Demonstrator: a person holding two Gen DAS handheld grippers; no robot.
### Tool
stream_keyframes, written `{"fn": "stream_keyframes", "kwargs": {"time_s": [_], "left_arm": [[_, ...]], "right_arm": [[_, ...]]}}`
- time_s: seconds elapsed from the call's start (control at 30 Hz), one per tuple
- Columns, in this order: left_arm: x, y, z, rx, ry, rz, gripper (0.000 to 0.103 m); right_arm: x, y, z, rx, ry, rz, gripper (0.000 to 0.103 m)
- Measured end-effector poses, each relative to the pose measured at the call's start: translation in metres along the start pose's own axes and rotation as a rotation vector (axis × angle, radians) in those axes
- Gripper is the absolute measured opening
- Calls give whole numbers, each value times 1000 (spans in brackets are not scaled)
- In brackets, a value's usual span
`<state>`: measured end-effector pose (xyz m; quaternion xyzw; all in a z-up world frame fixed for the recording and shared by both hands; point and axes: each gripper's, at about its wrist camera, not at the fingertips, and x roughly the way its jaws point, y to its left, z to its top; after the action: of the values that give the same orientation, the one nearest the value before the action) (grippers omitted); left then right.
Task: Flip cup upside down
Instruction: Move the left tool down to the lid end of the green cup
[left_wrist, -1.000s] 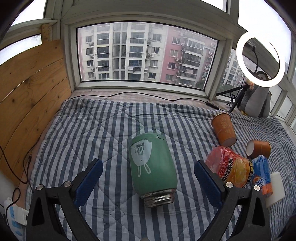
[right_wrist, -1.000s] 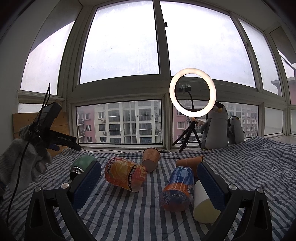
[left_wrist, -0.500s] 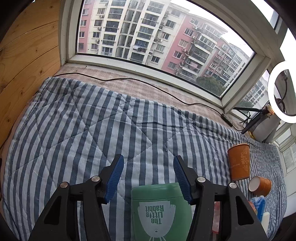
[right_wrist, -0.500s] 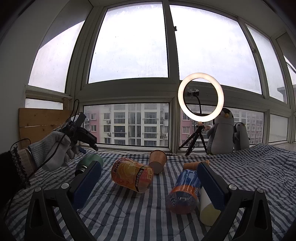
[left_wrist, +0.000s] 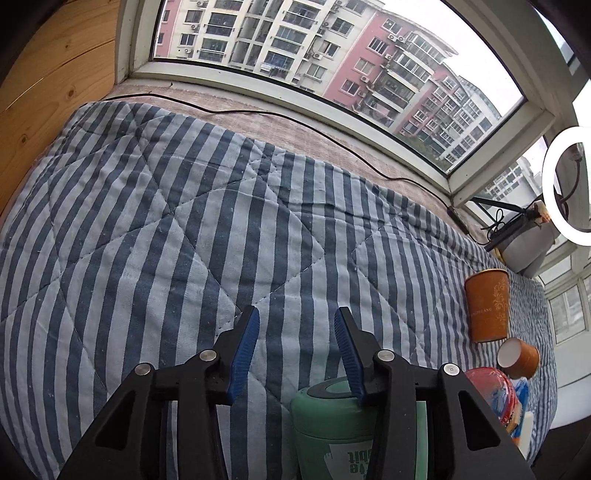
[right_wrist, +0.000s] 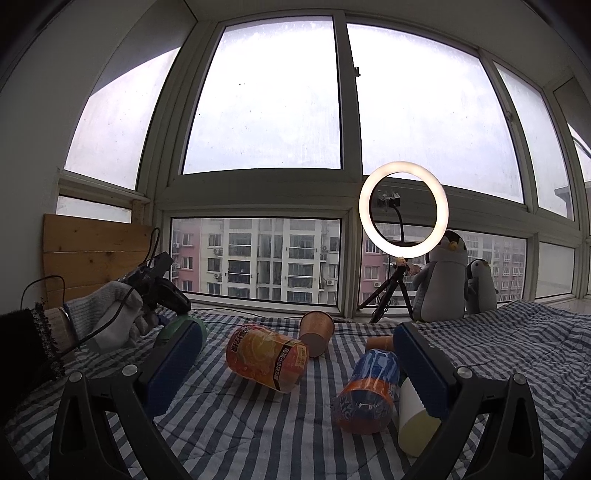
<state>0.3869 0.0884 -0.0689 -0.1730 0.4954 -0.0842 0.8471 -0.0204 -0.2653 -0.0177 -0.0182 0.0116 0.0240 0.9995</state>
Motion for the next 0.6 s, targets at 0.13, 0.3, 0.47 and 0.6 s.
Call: {"fn": "stream_keyframes", "kwargs": {"time_s": [0.13,0.3,0.47,0.6], "left_arm": [[-10,-6,-20,9,3,-9,46],[-25,-20,-60,50,12,-34,46],[-36,-40,-100,79,26,-92,46],[-42,-62,-128,113,37,-126,46]], "right_arm": [[1,-2,-1,13,4,-6,102],[3,-6,-1,31,16,-10,102],[6,-11,-2,53,33,-15,102],[13,-16,-2,83,84,3,102]]}}
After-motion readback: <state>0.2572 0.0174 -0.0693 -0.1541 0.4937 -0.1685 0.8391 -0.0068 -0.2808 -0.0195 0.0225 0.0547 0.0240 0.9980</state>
